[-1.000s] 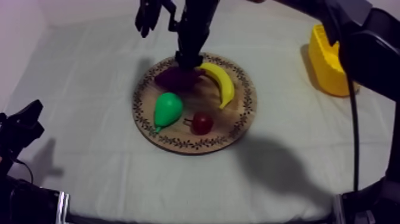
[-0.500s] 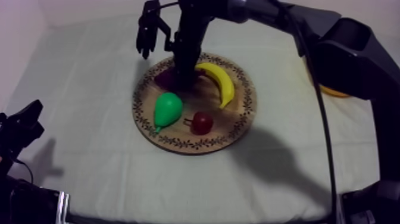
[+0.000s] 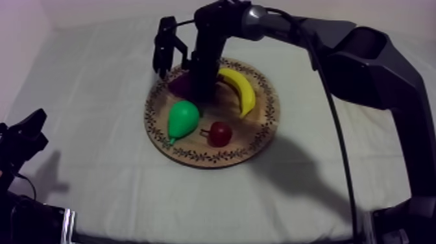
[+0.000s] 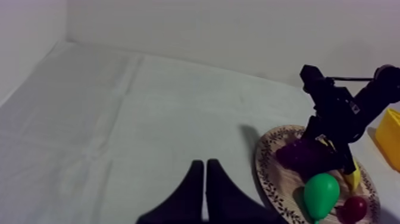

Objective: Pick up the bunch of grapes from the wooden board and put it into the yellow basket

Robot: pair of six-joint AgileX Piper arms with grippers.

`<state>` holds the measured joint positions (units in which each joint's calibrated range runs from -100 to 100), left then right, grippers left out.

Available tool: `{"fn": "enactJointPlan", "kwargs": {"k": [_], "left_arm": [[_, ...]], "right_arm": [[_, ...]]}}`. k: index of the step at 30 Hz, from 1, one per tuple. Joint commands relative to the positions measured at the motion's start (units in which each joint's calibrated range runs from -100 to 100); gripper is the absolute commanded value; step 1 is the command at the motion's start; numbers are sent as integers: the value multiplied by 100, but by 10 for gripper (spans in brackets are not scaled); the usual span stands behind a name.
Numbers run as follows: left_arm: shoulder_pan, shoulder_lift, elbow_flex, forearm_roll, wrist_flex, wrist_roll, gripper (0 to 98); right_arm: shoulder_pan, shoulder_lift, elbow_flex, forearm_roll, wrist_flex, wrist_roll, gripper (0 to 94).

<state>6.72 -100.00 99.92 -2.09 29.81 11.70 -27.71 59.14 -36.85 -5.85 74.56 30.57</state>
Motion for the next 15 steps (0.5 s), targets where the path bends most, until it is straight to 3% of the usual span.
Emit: {"fn": "enactJointPlan", "kwargs": {"k": [1, 15], "left_arm": [[-3, 0, -3, 2, 1, 0, 1], [-3, 0, -3, 2, 1, 0, 1]], "right_arm": [[-7, 0, 44, 19, -76, 9, 431], [198, -1467, 781, 124, -257, -86, 392]]}}
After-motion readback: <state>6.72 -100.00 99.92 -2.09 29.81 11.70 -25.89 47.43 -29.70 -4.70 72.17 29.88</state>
